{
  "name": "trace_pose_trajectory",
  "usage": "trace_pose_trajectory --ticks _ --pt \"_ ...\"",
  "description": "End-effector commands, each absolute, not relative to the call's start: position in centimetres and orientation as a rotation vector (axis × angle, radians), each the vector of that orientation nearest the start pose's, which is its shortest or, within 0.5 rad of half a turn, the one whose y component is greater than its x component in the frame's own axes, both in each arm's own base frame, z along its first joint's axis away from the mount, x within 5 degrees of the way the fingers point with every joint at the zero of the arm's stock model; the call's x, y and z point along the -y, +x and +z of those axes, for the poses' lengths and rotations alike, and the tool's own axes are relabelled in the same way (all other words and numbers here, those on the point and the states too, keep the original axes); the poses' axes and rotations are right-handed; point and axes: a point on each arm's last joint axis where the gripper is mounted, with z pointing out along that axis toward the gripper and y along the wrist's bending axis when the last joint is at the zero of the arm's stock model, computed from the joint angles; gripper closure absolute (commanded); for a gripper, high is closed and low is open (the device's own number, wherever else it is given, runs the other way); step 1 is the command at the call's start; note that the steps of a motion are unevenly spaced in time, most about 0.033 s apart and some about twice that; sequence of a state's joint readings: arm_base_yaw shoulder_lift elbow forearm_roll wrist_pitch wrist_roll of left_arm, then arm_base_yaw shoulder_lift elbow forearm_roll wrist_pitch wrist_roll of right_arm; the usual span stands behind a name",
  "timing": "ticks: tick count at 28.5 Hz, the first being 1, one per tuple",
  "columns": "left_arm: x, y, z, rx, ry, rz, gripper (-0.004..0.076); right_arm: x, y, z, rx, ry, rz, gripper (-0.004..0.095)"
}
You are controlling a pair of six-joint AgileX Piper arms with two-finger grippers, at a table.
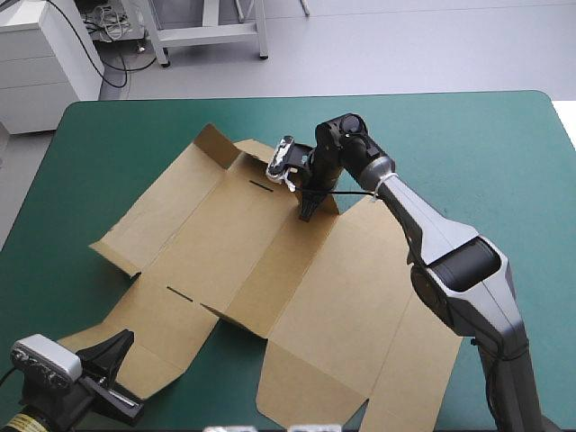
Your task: Fold the box
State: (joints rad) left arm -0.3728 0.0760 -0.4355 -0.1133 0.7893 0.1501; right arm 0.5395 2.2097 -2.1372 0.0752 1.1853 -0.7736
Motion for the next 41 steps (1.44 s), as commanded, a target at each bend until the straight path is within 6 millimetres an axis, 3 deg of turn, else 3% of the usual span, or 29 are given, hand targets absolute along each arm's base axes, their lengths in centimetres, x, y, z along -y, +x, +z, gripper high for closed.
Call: trace_pose_trajectory --ticks 1,14,24,36,39,41 --pt "1.7 2.1 29.3 -1.784 0.439 -0.314 0.0732 -26.5 39.5 31.4 -1.991 -1.692 0.047 0.093" --pt "1.7 2.1 29.3 -1.785 0.438 -0.316 0.0732 -30.1 36.5 31.9 -1.789 -1.89 0.036 0.093" --pt "1.7 2.1 29.3 -1.785 0.438 -0.316 0.0732 -29.8 37.2 31.7 -1.699 -1.96 -0.132 0.093" --pt "1.7 2.1 29.3 -1.785 0.438 -0.319 0.0732 -30.0 37.6 32.0 -1.65 -1.923 -0.15 0.0929" --pt "1.7 2.1 29.3 -1.785 0.438 -0.319 0.0732 -30.1 37.7 32.1 -1.624 -1.926 -0.16 0.0867" --pt "1.7 2.1 29.3 -1.785 0.438 -0.319 0.0732 -30.1 37.7 32.1 -1.612 -1.927 -0.165 0.0737"
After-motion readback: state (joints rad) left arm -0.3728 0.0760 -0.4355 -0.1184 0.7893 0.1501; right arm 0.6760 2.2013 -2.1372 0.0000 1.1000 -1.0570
